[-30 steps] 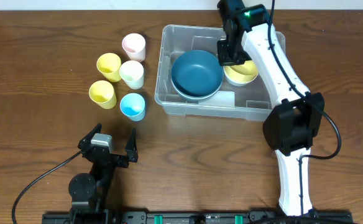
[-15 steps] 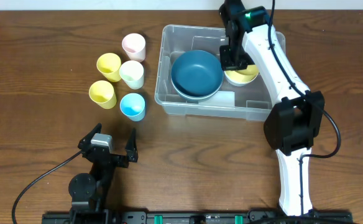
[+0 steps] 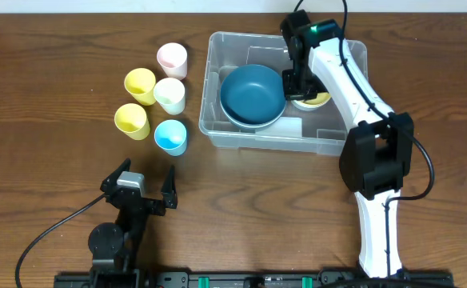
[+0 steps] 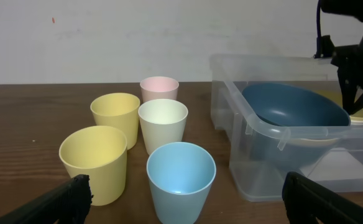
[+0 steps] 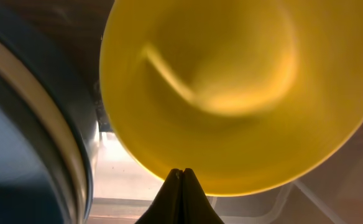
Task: Pack container
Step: 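Carry the yellow bowl left and lower it onto the white bowls, then open the right gripper and retract it to the right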
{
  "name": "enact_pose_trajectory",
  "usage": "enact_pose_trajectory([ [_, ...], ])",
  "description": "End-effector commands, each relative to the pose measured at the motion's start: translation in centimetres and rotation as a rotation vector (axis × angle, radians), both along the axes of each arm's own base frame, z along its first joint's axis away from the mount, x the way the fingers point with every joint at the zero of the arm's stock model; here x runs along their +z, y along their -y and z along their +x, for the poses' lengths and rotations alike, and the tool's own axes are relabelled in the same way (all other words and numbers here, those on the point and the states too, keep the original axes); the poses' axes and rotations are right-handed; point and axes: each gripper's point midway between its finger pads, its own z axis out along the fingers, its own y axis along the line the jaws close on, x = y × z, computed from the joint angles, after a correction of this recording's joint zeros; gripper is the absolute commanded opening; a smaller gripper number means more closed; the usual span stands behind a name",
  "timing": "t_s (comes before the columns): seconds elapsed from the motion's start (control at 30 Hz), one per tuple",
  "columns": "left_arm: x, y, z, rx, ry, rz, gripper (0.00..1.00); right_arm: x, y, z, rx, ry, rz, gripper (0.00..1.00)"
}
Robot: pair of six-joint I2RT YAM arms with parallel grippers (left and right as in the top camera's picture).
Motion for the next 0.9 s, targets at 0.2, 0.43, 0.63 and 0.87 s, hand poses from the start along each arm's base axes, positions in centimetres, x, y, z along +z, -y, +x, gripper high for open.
enact_pose_trajectory([
  [0.2, -1.6, -0.1, 0.0, 0.004, -0.039, 0.007, 0.98, 9.7, 1.0, 2.4, -0.052, 0.200, 0.064, 0.47],
  [0.43, -1.6, -0.1, 0.0, 0.004, -0.039, 0.007, 0.98, 16.8, 6.7, 1.6, -0.244, 0.325, 0.073, 0.99],
  [0.63, -1.6, -0.1, 0.0, 0.004, -0.039, 0.007, 0.98, 21.1, 14.0, -2.0, -0.517, 0.371, 0.054, 0.99],
  [0.87, -1.6, -0.1, 0.0, 0.004, -0.039, 0.007, 0.98, 21.1, 16.6, -2.6, -0.562, 0.338, 0.170, 0.99],
])
